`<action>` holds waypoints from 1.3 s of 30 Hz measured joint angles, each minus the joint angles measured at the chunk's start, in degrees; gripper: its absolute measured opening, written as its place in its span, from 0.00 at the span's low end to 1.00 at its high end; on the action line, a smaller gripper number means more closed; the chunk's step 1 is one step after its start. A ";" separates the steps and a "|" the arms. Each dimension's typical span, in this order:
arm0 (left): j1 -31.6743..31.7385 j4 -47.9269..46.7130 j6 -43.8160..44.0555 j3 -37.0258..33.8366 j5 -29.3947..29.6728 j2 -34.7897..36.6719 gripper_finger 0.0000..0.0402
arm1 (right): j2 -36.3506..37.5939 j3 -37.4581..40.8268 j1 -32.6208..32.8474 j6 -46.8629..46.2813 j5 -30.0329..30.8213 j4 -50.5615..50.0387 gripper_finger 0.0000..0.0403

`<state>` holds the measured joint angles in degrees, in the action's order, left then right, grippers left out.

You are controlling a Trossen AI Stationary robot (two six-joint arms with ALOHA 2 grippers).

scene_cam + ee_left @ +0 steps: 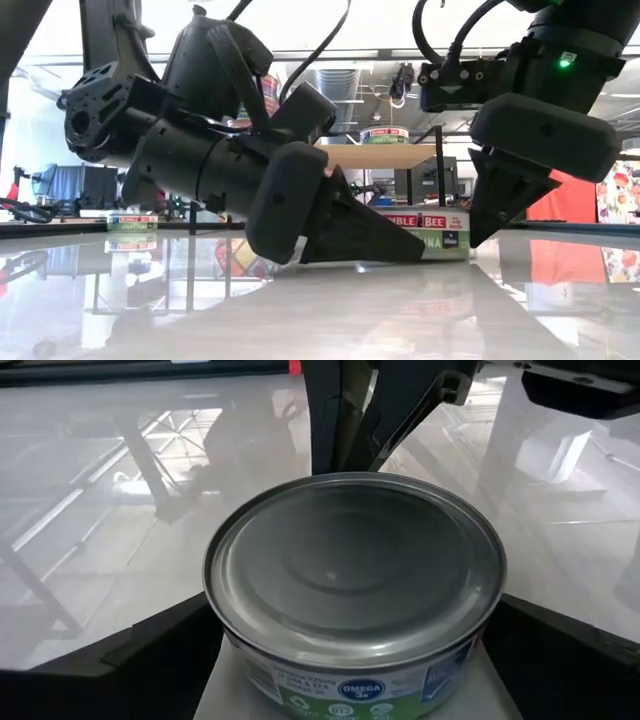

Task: Stack canned seafood by type on shelf
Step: Stack the green tuna can on top of the other green tuna on the shelf

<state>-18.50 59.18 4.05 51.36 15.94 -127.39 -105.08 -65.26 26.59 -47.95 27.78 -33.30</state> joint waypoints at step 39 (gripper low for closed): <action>12.55 -42.08 -9.79 15.10 2.02 28.91 0.93 | 36.00 2.88 -0.49 25.21 18.79 -15.26 0.03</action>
<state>-5.95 17.10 -5.74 66.46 17.95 -98.49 -69.08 -62.37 26.10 -22.75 46.57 -48.56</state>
